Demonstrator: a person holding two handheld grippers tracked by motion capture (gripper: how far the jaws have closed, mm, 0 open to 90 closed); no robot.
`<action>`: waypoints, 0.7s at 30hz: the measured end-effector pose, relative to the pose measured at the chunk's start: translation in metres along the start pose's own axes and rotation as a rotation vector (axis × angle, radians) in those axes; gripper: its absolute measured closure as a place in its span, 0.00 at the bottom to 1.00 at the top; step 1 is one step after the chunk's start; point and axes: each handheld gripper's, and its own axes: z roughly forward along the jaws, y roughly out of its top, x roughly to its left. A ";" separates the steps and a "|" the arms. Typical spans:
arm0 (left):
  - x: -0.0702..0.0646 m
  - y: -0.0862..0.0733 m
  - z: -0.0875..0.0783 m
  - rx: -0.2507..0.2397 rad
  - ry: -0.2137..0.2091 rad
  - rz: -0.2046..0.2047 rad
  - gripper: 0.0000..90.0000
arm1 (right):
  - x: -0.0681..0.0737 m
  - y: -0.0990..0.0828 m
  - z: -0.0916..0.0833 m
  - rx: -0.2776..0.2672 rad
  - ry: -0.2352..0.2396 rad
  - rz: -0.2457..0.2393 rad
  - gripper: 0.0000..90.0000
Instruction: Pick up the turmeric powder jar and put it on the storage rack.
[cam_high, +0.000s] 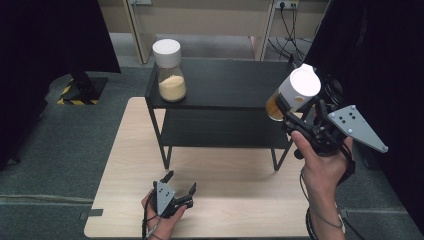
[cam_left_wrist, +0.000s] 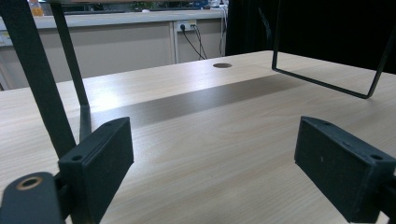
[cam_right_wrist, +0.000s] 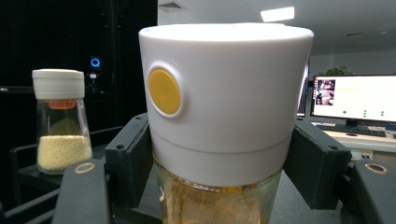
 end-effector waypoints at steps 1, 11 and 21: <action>0.000 0.000 0.000 -0.001 0.000 -0.001 0.13 | 0.000 0.001 0.001 -0.001 -0.002 0.001 0.34; 0.000 0.000 0.000 -0.002 0.000 0.000 0.13 | 0.000 0.009 0.016 0.003 -0.049 -0.025 0.34; 0.000 0.000 0.000 -0.003 -0.001 -0.001 0.13 | -0.005 0.012 0.035 0.030 -0.096 -0.035 0.34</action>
